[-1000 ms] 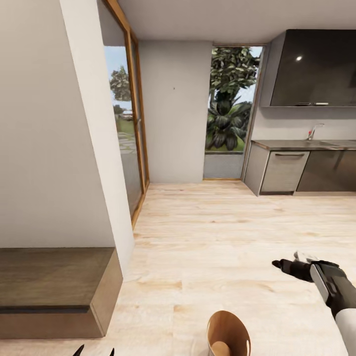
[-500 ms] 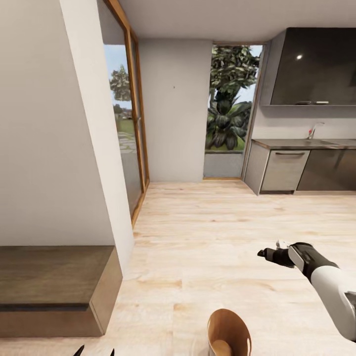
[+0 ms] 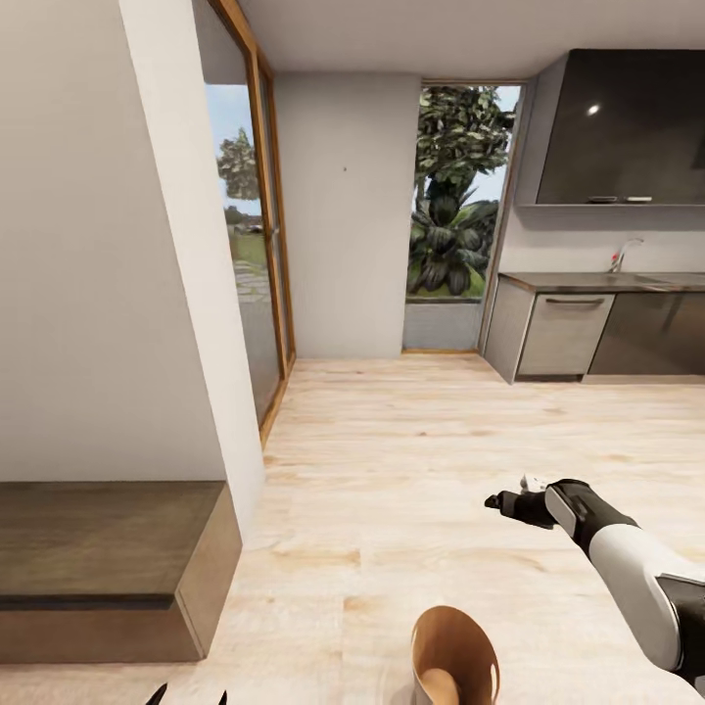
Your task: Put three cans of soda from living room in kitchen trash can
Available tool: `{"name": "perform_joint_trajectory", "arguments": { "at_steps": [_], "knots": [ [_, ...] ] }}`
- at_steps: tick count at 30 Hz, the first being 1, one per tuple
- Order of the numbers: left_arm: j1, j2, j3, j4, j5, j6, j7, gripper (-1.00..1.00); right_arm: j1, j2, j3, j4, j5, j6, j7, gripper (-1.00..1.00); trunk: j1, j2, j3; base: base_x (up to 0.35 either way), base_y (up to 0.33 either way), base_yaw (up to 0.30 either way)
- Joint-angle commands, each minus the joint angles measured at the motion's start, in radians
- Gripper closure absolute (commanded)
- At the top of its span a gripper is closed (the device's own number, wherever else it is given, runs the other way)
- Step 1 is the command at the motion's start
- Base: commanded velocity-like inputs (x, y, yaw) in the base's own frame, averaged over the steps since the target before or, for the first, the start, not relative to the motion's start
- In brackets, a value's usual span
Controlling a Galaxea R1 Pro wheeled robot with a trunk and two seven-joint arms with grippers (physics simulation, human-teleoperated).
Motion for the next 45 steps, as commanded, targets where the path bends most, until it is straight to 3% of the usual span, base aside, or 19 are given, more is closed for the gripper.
{"name": "perform_joint_trajectory", "arguments": {
  "at_steps": [1,11,17,26,31,36,37,39,42,45],
  "knots": [
    [0.0,0.0,0.0,0.0,0.0,0.0,0.0,-1.0,0.0,0.0,0.0,0.0,-0.001,0.0,0.0,-1.0,0.004,-0.007,-0.003,0.0,0.0,0.0],
    [0.0,0.001,0.0,0.0,0.0,0.0,0.0,-1.0,0.0,0.002,-0.004,0.01,-0.009,0.007,0.002,-1.0,0.042,-0.077,-0.035,0.0,0.0,0.0],
    [0.0,0.001,0.0,0.0,-0.001,0.001,0.0,-1.0,0.0,0.003,-0.004,0.014,-0.011,0.091,0.006,-1.0,0.065,-0.119,-0.053,0.0,0.0,0.0],
    [0.0,0.001,0.0,0.0,-0.002,0.002,0.0,-1.0,0.0,0.017,-0.003,0.02,-0.01,0.152,-0.013,-1.0,0.1,-0.182,-0.082,0.0,0.0,0.0],
    [0.0,0.001,0.0,0.0,-0.002,0.003,0.0,-1.0,-0.001,0.026,-0.003,0.013,-0.006,0.254,-0.031,-1.0,0.119,-0.217,-0.097,0.0,0.0,0.0],
    [0.0,0.0,0.001,0.0,-0.002,0.004,0.0,-1.0,-0.001,0.073,-0.001,0.008,-0.001,0.394,-0.101,-1.0,0.138,-0.252,-0.113,0.0,0.0,0.0],
    [0.0,0.0,0.001,0.0,-0.002,0.004,0.0,-1.0,-0.001,0.073,-0.001,0.008,-0.001,0.394,-0.101,-1.0,0.142,-0.259,-0.116,0.0,0.0,0.0],
    [0.0,0.0,0.001,0.0,-0.002,0.004,0.0,-1.0,-0.002,0.1,-0.008,0.004,-0.004,0.469,-0.173,-1.0,0.15,-0.273,-0.122,0.0,0.0,0.0],
    [0.0,0.0,0.001,0.0,-0.002,0.005,0.0,-1.0,-0.002,0.111,-0.015,0.002,-0.009,0.493,-0.231,-1.0,0.161,-0.294,-0.132,0.0,0.0,0.0],
    [0.0,0.0,0.001,0.0,-0.002,0.005,0.0,-1.0,-0.003,0.111,-0.017,0.002,-0.011,0.493,-0.234,-1.0,0.173,-0.315,-0.141,0.0,0.0,0.0]
  ]
}}
